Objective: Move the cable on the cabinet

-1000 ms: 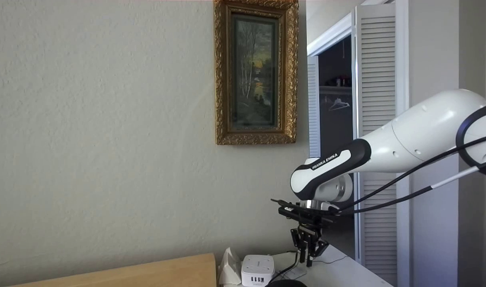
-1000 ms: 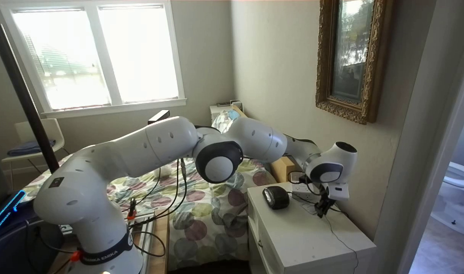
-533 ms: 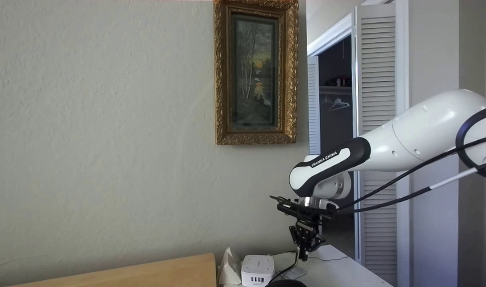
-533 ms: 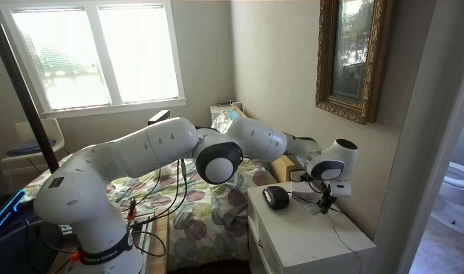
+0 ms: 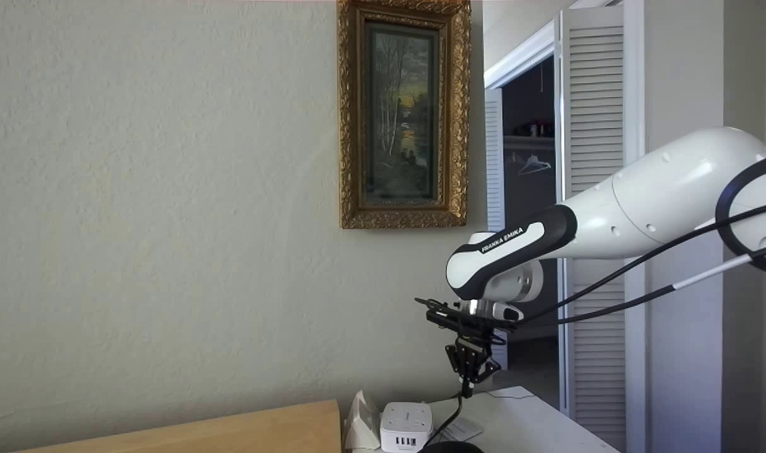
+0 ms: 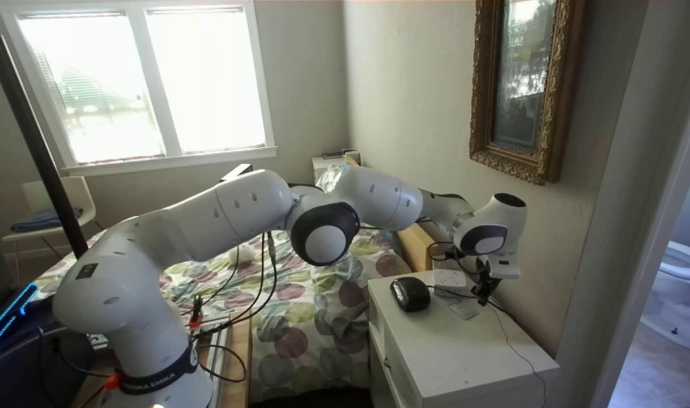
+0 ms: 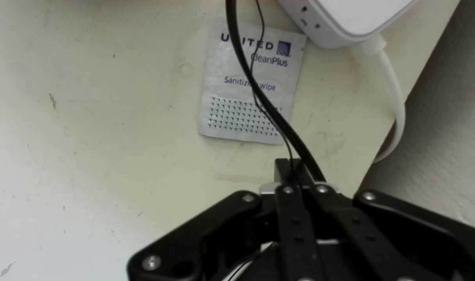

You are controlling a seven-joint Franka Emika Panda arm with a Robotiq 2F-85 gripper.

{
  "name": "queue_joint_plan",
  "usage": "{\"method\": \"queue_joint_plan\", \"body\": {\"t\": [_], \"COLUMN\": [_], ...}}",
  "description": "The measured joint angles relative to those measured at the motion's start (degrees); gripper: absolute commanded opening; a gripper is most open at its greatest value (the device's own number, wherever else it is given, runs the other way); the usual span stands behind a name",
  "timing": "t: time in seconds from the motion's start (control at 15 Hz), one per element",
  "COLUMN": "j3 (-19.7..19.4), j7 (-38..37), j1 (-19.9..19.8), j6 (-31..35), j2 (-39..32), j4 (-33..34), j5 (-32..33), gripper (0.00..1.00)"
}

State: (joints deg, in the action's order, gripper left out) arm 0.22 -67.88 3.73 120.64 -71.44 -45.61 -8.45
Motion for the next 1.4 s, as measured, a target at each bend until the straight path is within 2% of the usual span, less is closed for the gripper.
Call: {"method": "queue_joint_plan", "body": {"t": [0.33, 0.6, 1.07, 1.4], "j3": [-2.7, -3.9, -2.9, -0.3], "j7": [-2.3, -2.6, -1.4, 2.0], "j1": [3.1, 5.1, 8.0, 9.0], "j6": [0.1, 0.0, 0.0, 1.2], "j2": [3.2, 6.9, 13.7, 19.1], "j4": [-1.6, -5.4, -15.5, -23.6], "j5": [0.3, 0.3, 0.3, 0.3], "gripper": [0.0, 0.0, 0.0, 0.0]}}
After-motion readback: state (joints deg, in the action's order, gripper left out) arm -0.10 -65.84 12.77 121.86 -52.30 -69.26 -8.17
